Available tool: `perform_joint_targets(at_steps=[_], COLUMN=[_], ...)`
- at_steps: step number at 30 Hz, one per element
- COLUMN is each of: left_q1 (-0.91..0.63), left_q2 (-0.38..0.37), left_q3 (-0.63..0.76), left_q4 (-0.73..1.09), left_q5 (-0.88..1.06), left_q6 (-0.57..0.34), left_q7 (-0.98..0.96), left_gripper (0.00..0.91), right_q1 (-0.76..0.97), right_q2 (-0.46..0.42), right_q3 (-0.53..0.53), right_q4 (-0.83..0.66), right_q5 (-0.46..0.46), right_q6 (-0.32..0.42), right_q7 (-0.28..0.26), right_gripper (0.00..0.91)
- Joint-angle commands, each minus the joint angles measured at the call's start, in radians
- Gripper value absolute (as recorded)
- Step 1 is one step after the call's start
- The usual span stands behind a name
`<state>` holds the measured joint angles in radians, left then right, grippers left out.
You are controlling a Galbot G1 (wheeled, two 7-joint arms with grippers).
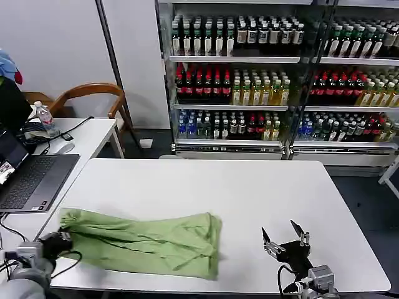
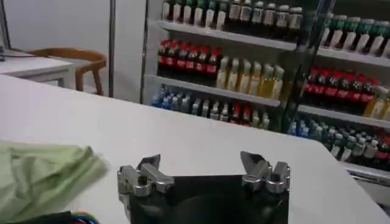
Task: Fold and organize the clothes.
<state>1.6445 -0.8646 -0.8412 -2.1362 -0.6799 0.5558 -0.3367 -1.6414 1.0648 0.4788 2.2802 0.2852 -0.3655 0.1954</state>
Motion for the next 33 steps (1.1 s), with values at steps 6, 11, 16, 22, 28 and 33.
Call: perform_joint_targets(at_steps=[6, 11, 16, 22, 28, 33], left_q1=[-0.043, -0.064, -0.086, -0.165, -0.22, -0.254], left_q2=[-0.059, -0.094, -0.138, -0.143, -0.144, -0.148], left_q3=[0.162, 0.351, 0.531, 0.626, 0.671, 0.687], left_q4=[-0.201, -0.268, -0.259, -0.197, -0.158, -0.134], left_q5=[0.018, 0.066, 0.157, 0.179, 0.186, 0.183], left_q6=[0.02, 0.02, 0.007, -0.023, -0.028, -0.03], left_q7=[0.044, 0.07, 0.08, 0.11, 0.116, 0.112], left_gripper=[0.03, 0.03, 0.04, 0.04, 0.04, 0.04], right_q1=[-0.03, -0.072, -0.107, -0.126, -0.145, -0.145], right_q2=[0.001, 0.006, 0.011, 0.033, 0.053, 0.061], right_q3=[0.051, 0.124, 0.174, 0.193, 0.199, 0.201], right_q4=[0.02, 0.032, 0.037, 0.021, 0.018, 0.021], right_q5=[-0.007, -0.005, -0.004, -0.015, -0.03, -0.036], right_q6=[0.003, 0.001, -0.002, -0.002, -0.002, -0.005], right_q7=[-0.003, -0.004, -0.005, -0.007, -0.009, -0.011], right_gripper=[0.907, 0.907, 0.907, 0.907, 0.907, 0.907])
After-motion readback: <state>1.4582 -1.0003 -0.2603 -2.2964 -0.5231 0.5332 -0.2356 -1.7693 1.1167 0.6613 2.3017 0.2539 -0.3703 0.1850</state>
